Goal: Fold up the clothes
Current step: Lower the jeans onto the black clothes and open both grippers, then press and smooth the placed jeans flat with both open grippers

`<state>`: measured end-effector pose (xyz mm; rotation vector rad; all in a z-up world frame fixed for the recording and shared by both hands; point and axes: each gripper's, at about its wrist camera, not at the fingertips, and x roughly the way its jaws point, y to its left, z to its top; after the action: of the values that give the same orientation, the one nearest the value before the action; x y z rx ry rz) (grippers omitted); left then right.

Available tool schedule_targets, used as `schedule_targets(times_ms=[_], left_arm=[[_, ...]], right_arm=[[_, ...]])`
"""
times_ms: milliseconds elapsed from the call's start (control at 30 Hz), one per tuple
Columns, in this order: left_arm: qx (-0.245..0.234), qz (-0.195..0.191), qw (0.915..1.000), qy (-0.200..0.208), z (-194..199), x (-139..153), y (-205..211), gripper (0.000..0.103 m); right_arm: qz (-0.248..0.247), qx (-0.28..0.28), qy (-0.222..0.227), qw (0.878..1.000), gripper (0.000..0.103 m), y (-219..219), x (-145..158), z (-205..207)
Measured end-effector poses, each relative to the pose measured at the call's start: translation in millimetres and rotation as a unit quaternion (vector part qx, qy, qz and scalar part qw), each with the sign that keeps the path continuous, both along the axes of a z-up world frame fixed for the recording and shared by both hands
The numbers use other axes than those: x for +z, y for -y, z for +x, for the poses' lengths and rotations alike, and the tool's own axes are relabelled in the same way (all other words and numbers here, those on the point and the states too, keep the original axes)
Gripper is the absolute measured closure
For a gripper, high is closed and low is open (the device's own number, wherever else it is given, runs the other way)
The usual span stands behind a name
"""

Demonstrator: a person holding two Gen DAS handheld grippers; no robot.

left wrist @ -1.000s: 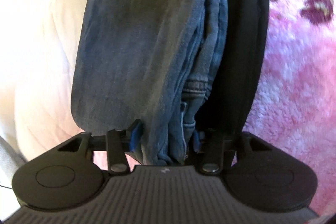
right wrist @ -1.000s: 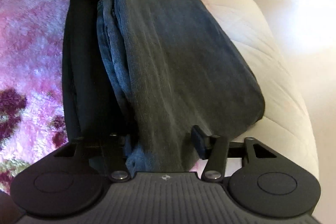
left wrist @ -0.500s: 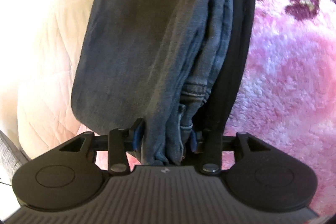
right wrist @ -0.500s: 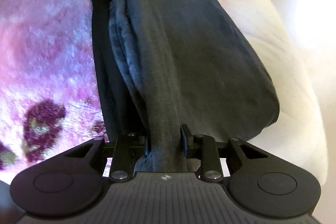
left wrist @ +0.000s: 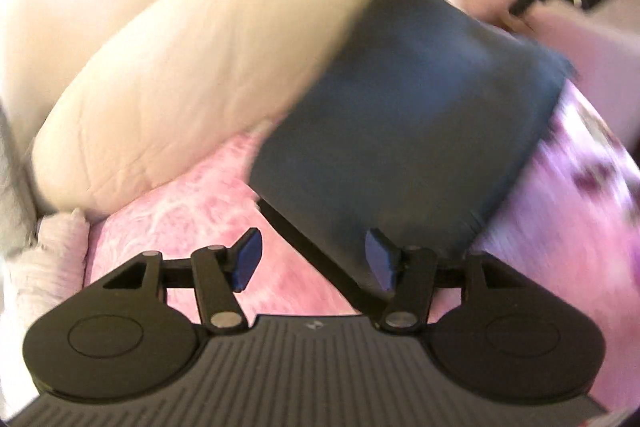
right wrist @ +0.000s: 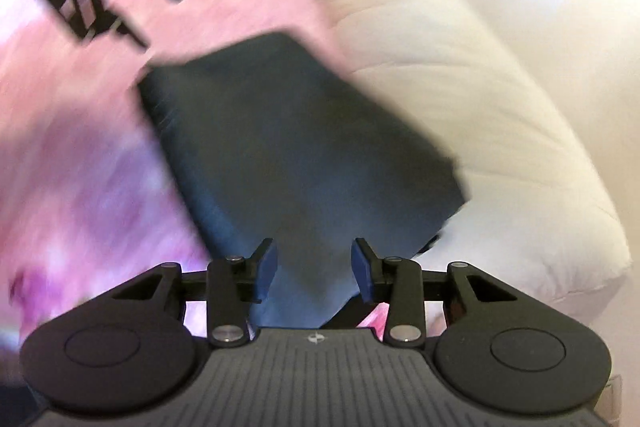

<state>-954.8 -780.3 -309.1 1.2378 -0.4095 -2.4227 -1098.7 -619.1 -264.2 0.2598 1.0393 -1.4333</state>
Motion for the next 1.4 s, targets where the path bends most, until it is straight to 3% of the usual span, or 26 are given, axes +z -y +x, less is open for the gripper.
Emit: schedule_targets(times_ms=[100, 200, 267, 333, 400, 533, 733, 833, 1033, 1133, 1233, 1333, 1400], left_arm=[[0.027, 0.034, 0.9987, -0.028, -40.7, 1.0, 29.5, 0.052], [0.047, 0.074, 0.9957, -0.030, -71.4, -16.1, 58.0, 0.052], [0.061, 0.087, 0.9943, -0.016, -84.9, -35.7, 74.2, 0.047], [0.079, 0.100, 0.9917, -0.013, -96.2, -49.3, 86.2, 0.044], [0.093, 0.105, 0.9900, -0.010, -97.7, -48.1, 92.7, 0.043], [0.100, 0.114, 0.9883, -0.011, -82.7, -41.6, 91.5, 0.043], [0.112, 0.127, 0.9856, 0.001, -87.8, -40.1, 98.3, 0.043], [0.109, 0.126, 0.9860, -0.002, -87.4, -43.8, 97.4, 0.043], [0.114, 0.126, 0.9855, -0.006, -83.9, -38.9, 96.6, 0.043], [0.138, 0.135, 0.9808, -0.026, -69.1, -22.3, 93.8, 0.049], [0.168, 0.155, 0.9716, -0.062, -40.8, -7.5, 81.9, 0.052], [0.182, 0.171, 0.9676, -0.035, -30.6, -25.1, 74.1, 0.056], [0.177, 0.168, 0.9698, -0.014, -34.9, -45.4, 73.3, 0.055]], right_arm=[[-0.026, -0.044, 0.041, 0.998, 0.069, 45.9, 11.4, -33.0], [-0.062, -0.056, 0.073, 0.994, 0.070, 80.2, 16.7, -54.2], [-0.053, -0.063, 0.099, 0.992, 0.076, 104.4, 2.7, -70.6], [-0.010, -0.094, 0.118, 0.989, 0.080, 125.9, -27.8, -91.5], [0.016, -0.124, 0.169, 0.978, 0.081, 140.8, -56.0, -117.8], [0.022, -0.154, 0.210, 0.965, 0.080, 157.8, -67.6, -128.9], [0.007, -0.165, 0.276, 0.947, 0.081, 155.5, -42.4, -151.0], [-0.031, -0.195, 0.282, 0.939, 0.079, 140.9, -32.8, -158.4], [-0.029, -0.203, 0.284, 0.937, 0.081, 129.9, -32.7, -156.1], [-0.027, -0.207, 0.285, 0.935, 0.080, 124.4, -32.6, -155.0], [-0.026, -0.211, 0.286, 0.934, 0.070, 118.8, -32.5, -153.9], [-0.029, -0.191, 0.293, 0.936, 0.070, 107.6, -29.9, -133.0], [-0.003, -0.186, 0.288, 0.939, 0.069, 106.7, -46.7, -121.1]])
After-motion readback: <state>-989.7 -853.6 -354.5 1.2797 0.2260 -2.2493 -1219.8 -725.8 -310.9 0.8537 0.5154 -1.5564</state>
